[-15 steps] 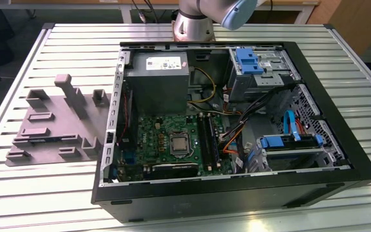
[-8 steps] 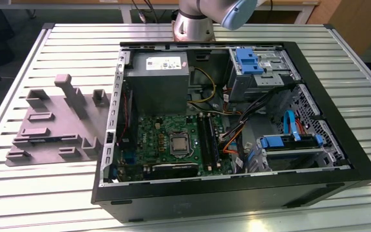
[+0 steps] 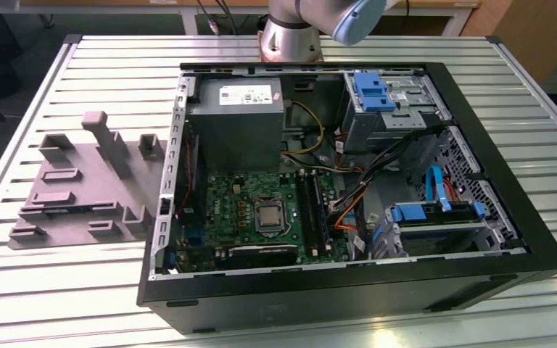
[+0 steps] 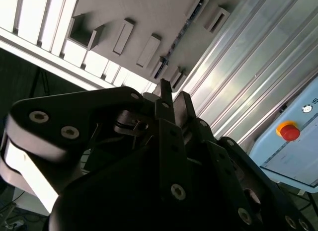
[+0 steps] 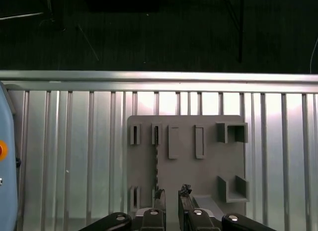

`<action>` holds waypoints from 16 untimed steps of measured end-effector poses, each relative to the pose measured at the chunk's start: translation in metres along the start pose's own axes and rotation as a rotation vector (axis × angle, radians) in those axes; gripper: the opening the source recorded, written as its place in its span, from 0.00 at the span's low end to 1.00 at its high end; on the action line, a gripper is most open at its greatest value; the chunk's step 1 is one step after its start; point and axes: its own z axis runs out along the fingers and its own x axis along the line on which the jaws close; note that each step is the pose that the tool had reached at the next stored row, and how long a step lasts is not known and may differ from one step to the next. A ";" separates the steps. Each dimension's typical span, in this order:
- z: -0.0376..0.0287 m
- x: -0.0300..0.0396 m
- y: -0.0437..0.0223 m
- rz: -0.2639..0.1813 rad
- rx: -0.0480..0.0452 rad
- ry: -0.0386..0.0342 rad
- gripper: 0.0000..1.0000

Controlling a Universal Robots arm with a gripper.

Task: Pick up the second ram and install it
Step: 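Pick up the second ram and move it above second insertion slot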

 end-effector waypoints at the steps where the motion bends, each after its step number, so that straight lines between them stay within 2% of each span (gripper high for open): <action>1: 0.0009 0.0000 0.0000 0.000 -0.0001 0.0001 0.25; 8: 0.0070 0.0002 -0.0003 0.000 -0.0001 0.0001 0.25; 16: 0.0109 0.0003 -0.0005 0.000 -0.0001 0.0001 0.25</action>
